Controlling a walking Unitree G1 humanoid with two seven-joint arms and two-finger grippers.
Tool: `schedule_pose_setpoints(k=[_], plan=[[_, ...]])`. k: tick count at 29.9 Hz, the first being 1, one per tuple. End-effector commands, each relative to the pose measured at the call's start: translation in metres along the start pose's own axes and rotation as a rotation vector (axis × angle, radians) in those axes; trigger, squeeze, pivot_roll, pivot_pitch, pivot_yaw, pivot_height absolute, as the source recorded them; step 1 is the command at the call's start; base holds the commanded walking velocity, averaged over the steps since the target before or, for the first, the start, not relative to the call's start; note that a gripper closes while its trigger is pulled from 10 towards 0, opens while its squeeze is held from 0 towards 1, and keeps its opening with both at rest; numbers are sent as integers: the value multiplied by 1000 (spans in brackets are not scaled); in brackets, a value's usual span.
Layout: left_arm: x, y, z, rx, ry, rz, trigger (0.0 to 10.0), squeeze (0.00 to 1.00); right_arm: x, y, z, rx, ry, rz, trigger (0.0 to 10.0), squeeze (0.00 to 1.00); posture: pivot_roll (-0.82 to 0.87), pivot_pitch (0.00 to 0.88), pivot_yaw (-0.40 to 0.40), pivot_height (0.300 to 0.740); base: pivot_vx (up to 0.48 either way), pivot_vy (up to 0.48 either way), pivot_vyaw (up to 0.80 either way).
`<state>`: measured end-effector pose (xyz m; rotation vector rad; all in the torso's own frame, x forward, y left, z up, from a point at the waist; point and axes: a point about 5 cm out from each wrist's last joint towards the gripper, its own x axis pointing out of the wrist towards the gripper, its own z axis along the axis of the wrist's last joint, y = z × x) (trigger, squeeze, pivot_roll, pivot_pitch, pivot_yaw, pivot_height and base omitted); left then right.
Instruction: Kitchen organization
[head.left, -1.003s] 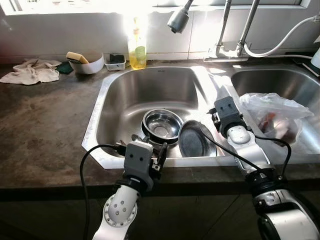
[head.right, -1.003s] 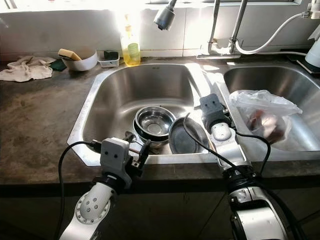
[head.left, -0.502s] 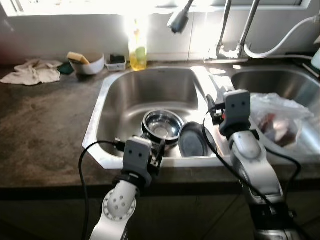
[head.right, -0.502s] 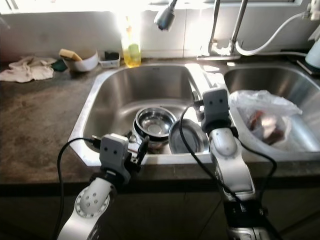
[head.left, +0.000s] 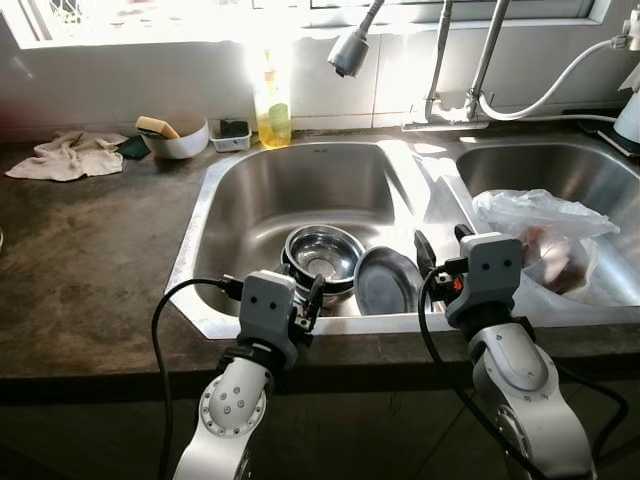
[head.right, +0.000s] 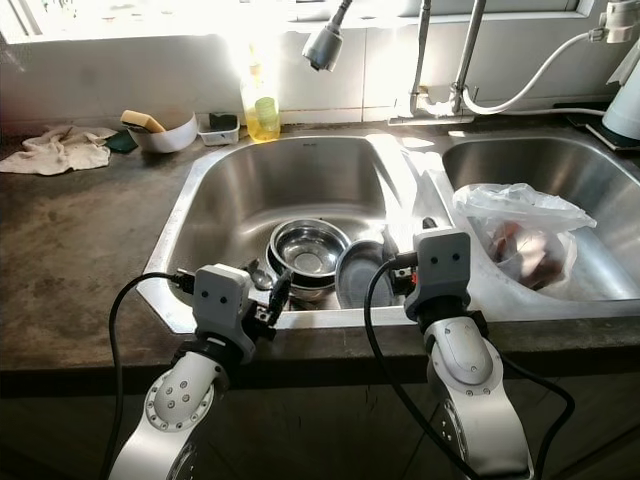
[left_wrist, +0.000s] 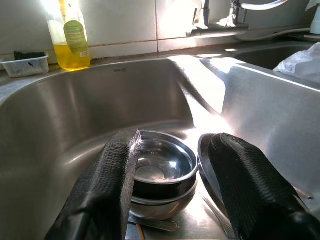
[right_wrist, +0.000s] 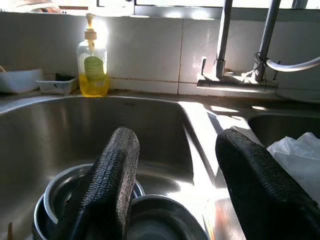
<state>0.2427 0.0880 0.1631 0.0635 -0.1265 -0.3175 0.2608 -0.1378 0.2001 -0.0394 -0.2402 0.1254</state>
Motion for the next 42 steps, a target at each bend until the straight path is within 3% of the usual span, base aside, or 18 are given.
schedule_pose_setpoints(k=[1, 12, 22, 34, 42], plan=[[-1, 0, 0, -3, -4, -9, 10000, 0, -1, 5, 5, 19, -14, 24, 10000, 0, 56, 16, -3, 740, 0, 0, 0], [3, -1, 0, -7, -13, -20, 10000, 0, 7, 9, 8, 11, -29, 38, 10000, 0, 58, 6, -9, 740, 0, 414, 800], [5, -3, 0, 1, -18, -35, 10000, 0, 8, 5, 5, -19, -22, 29, 10000, 0, 55, 9, -5, 740, 0, 0, 800], [5, -3, -1, -6, -16, -37, 10000, 0, 10, 9, 5, -12, -22, 39, 10000, 0, 59, 12, -6, 740, 0, 419, 800], [6, -3, 0, 4, -21, -30, 10000, 0, 13, 10, 4, -16, -8, 43, 10000, 0, 57, 17, -4, 740, 0, 0, 800]])
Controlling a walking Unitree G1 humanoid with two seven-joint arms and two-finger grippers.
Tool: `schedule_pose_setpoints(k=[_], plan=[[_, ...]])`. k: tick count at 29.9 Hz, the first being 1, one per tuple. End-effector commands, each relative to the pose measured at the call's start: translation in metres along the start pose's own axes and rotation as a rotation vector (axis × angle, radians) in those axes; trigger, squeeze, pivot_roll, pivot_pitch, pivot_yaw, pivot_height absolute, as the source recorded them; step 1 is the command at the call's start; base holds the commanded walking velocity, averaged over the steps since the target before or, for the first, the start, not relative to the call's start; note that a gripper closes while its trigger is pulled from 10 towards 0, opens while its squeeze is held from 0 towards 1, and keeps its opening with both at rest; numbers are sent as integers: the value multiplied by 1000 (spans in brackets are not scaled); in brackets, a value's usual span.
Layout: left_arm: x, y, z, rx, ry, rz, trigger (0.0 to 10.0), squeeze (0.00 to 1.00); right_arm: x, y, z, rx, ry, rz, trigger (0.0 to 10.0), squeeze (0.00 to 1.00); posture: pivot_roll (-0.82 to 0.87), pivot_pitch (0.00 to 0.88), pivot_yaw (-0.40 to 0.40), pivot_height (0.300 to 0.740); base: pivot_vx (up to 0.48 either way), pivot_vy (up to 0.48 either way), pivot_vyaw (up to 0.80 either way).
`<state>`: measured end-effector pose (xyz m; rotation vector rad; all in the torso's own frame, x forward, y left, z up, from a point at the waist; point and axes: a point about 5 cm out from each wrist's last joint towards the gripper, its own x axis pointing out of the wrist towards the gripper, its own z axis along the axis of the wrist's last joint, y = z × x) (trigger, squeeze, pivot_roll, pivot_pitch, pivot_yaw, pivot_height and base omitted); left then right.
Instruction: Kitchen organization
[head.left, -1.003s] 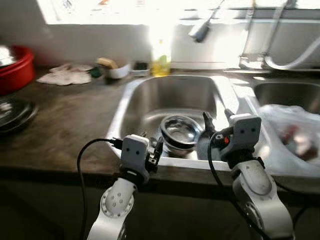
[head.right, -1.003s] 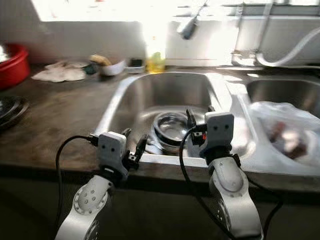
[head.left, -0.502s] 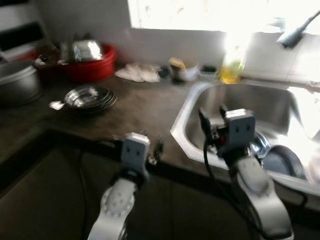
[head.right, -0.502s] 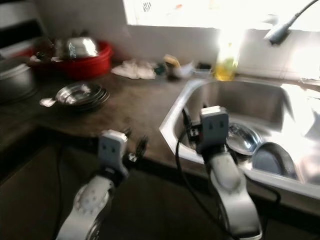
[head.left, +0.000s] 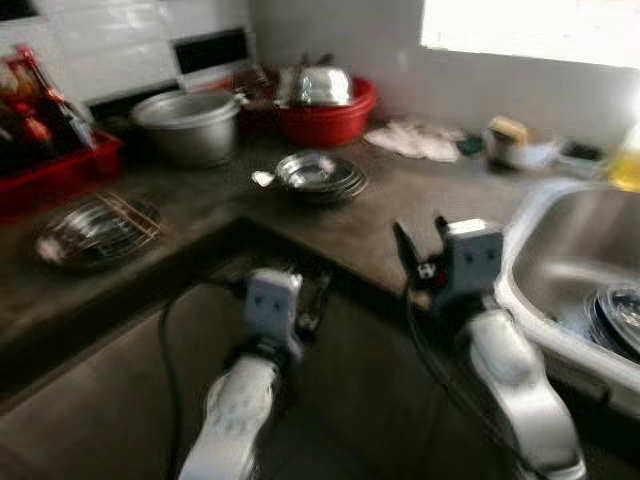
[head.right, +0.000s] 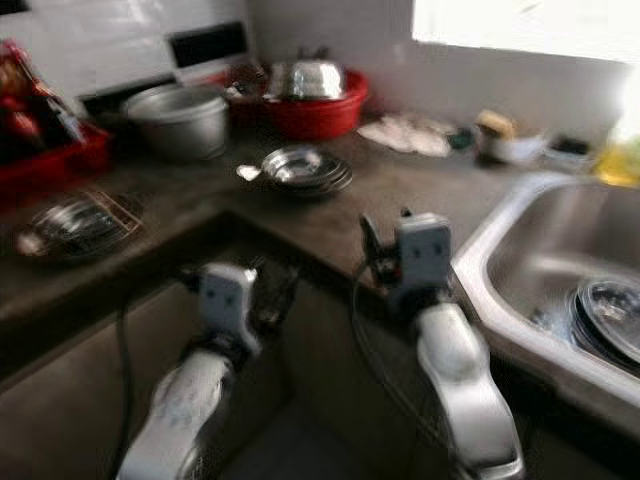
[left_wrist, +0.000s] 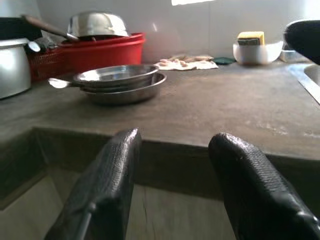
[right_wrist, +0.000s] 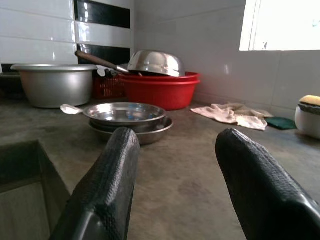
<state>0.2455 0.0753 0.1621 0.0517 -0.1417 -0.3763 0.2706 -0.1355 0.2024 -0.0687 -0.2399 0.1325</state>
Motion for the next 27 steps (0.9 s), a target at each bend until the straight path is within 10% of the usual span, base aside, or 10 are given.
schedule_pose_setpoints(k=[1, 27], plan=[[-1, 8, 1, 16, -2, 27, 10000, 0, 3, 9, 4, 12, -7, 32, 10000, 0, 57, 17, -4, 740, 0, 0, 800], [-1, 8, -1, 28, 6, 29, 10000, 0, 12, 4, 3, 20, 12, -2, 10000, 0, 56, 32, -6, 740, 277, 0, 92]])
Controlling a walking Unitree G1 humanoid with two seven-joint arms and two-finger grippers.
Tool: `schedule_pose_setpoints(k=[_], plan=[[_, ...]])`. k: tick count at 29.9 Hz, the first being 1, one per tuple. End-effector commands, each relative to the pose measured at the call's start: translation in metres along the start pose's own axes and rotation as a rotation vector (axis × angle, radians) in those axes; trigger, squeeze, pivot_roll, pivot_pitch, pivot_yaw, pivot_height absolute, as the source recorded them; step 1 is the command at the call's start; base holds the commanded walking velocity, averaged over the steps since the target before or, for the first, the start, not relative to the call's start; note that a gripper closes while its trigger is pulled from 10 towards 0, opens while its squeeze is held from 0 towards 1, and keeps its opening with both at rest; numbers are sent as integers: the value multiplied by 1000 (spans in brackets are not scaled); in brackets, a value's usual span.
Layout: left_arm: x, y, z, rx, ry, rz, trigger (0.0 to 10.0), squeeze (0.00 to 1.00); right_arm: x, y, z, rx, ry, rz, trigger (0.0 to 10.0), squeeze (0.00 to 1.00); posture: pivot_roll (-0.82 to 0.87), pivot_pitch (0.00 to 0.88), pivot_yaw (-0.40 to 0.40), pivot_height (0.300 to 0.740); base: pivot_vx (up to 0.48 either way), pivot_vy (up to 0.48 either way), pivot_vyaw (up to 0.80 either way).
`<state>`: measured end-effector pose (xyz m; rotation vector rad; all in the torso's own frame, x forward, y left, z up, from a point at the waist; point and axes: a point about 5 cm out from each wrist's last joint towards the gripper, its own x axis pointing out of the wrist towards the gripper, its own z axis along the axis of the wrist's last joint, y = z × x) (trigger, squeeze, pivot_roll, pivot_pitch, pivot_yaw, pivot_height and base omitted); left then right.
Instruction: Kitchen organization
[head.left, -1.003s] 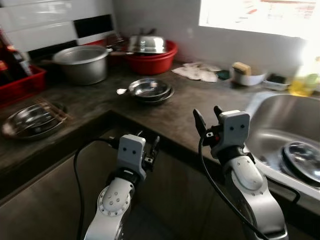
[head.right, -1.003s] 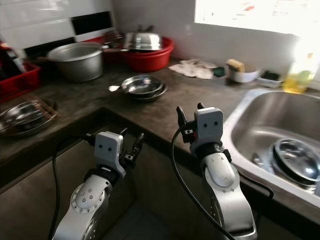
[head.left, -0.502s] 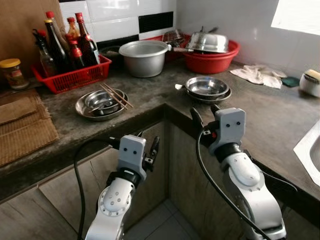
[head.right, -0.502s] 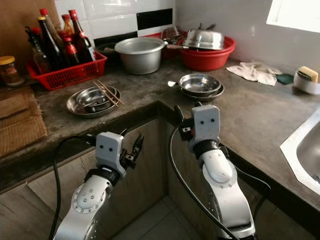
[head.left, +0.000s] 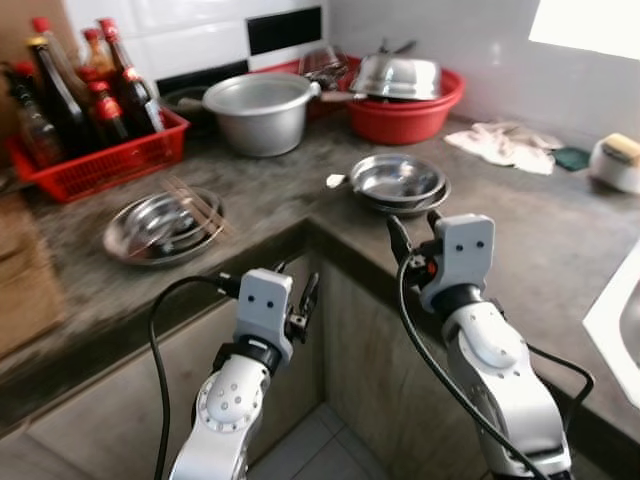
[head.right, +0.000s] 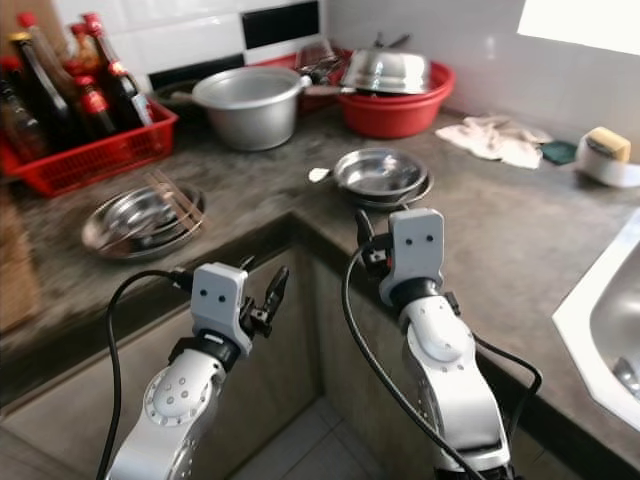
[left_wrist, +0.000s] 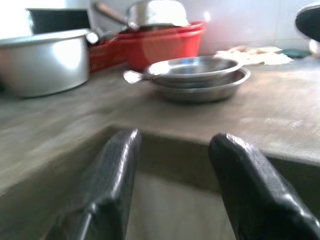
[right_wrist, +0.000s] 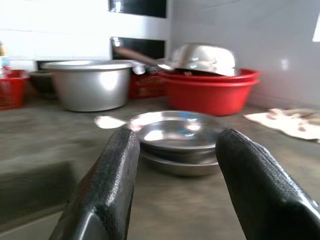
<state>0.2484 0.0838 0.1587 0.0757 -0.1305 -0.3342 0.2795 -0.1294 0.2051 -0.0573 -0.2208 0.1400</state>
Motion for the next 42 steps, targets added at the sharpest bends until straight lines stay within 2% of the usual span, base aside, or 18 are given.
schedule_pose_setpoints(k=[1, 13, 18, 23, 30, 32, 42], plan=[[1, 0, 2, 1, -8, -8, 10000, 0, 2, -1, 3, 6, -7, -10, 10000, 0, 56, 34, -6, 740, 0, 0, 0], [1, 0, 2, -3, -1, 4, 10000, 0, 9, -4, 8, -7, -35, -5, 10000, 0, 51, 43, -4, 740, 0, 0, 0], [0, 0, 0, -6, 3, 10, 10000, 0, 17, 0, 9, -63, -51, 46, 10000, 0, 55, 46, -9, 740, 0, 0, 0], [-2, -1, 0, -8, 3, 19, 10000, 0, 26, 7, 9, -96, -58, 89, 10000, 0, 61, 48, -20, 740, 0, 0, 800], [-3, 0, -1, 7, 11, 21, 10000, 0, 34, 7, 10, -108, -64, 94, 10000, 0, 63, 48, -25, 740, 0, 0, 764], [-3, -1, -2, 25, 12, 12, 10000, 0, 36, 5, 11, -103, -64, 80, 10000, 0, 62, 48, -24, 740, 270, 0, 0], [-1, -1, -2, 5, 17, 16, 10000, 0, 37, -13, 5, -87, -39, -14, 10000, 0, 59, 38, -20, 740, 148, 0, 0]])
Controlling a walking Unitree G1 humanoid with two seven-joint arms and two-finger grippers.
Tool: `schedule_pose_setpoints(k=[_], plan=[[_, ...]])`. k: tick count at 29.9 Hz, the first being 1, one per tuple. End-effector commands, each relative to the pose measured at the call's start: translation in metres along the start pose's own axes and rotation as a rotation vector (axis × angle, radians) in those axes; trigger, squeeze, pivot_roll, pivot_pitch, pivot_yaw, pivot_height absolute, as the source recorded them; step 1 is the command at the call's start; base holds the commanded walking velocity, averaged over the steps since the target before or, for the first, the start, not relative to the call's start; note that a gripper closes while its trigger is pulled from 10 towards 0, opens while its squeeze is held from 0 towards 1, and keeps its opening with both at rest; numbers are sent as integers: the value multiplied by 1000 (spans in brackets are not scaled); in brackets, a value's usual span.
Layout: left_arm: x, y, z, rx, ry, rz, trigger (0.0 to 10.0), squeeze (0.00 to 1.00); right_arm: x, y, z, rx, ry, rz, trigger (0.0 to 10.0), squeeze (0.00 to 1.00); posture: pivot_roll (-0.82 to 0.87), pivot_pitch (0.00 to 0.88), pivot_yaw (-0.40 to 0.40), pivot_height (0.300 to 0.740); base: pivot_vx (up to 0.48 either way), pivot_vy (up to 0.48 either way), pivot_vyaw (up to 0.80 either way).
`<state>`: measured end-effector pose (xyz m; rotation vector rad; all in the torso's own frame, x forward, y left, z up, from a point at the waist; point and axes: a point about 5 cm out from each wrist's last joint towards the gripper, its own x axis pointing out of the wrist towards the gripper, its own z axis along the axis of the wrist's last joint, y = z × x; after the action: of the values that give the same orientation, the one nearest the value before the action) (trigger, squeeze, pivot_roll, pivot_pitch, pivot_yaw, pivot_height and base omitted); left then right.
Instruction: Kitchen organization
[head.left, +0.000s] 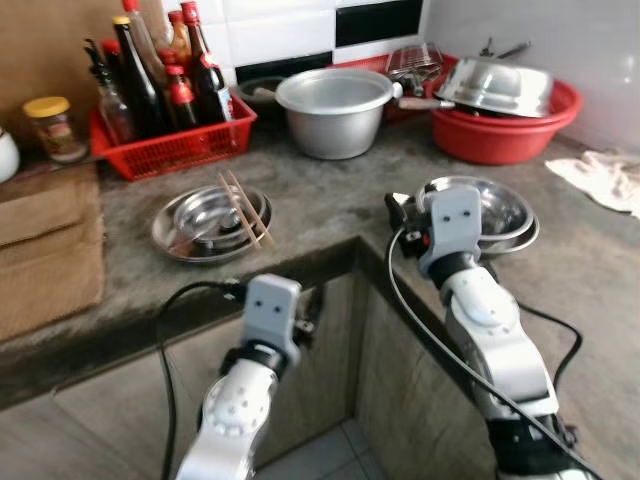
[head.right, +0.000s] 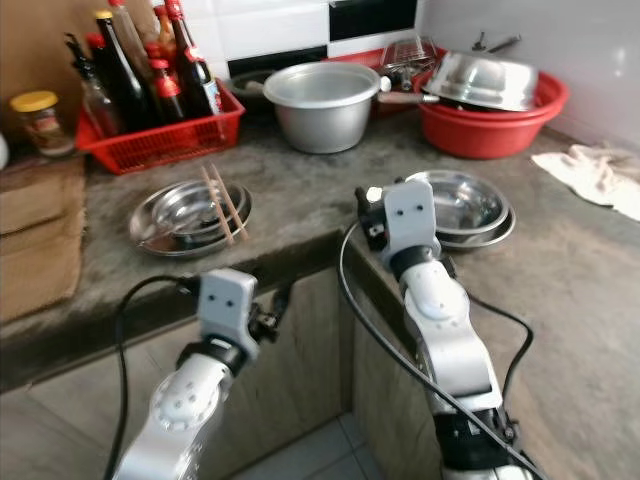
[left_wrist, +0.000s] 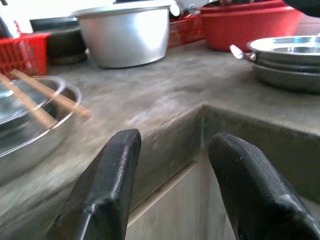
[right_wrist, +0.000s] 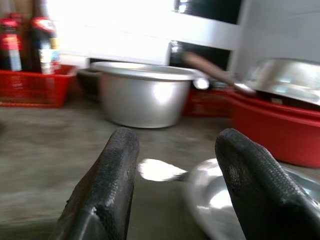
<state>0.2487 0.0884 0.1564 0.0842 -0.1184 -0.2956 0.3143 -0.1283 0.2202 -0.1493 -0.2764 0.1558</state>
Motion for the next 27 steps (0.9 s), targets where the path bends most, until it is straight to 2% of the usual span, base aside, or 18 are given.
schedule_pose_setpoints(k=[1, 9, 14, 15, 16, 18, 19, 22, 25, 27], plan=[[0, -5, 0, 1, 0, -23, 10000, 0, -1, -8, -3, 7, 18, -42, 10000, 0, 59, 35, -18, 740, 0, 0, -769], [0, -8, 1, -4, -5, -55, 10000, 0, 2, -17, -4, 11, 28, -106, 10000, 0, 58, 33, -7, 740, 0, 0, -796], [0, -10, -1, -17, 16, -71, 10000, 0, 13, -24, -1, 29, 50, -161, 10000, 0, 58, 42, -2, 740, 0, 0, 0], [-2, -11, -5, -23, 37, -91, 10000, 0, 19, -28, -1, 42, 75, -183, 10000, 0, 59, 43, -2, 740, 0, 0, 0], [-7, -17, -12, 9, 55, -151, 10000, 0, 26, -33, -3, 34, 102, -212, 10000, 0, 61, 45, -3, 740, 0, 0, 0], [-14, -27, -18, 59, 75, -244, 10000, 0, 30, -39, -4, 14, 130, -250, 10000, 0, 67, 53, -6, 740, 0, 0, 0], [-17, -29, -19, 63, 72, -256, 10000, 0, 30, -41, -3, 8, 126, -255, 10000, 0, 68, 53, -8, 740, 0, 0, 0], [-22, -32, -20, 57, 72, -260, 10000, 0, 32, -44, -2, 48, 126, -258, 10000, 0, 71, 59, -11, 740, 0, 0, 0], [-22, -30, -19, 91, 58, -232, 10000, 0, 32, -44, -3, 53, 130, -254, 10000, 0, 73, 64, -13, 740, 0, 0, -800], [-20, -27, -19, 78, 67, -220, 10000, 0, 32, -41, -4, 54, 142, -245, 10000, 0, 72, 66, -11, 740, 126, -283, -800]])
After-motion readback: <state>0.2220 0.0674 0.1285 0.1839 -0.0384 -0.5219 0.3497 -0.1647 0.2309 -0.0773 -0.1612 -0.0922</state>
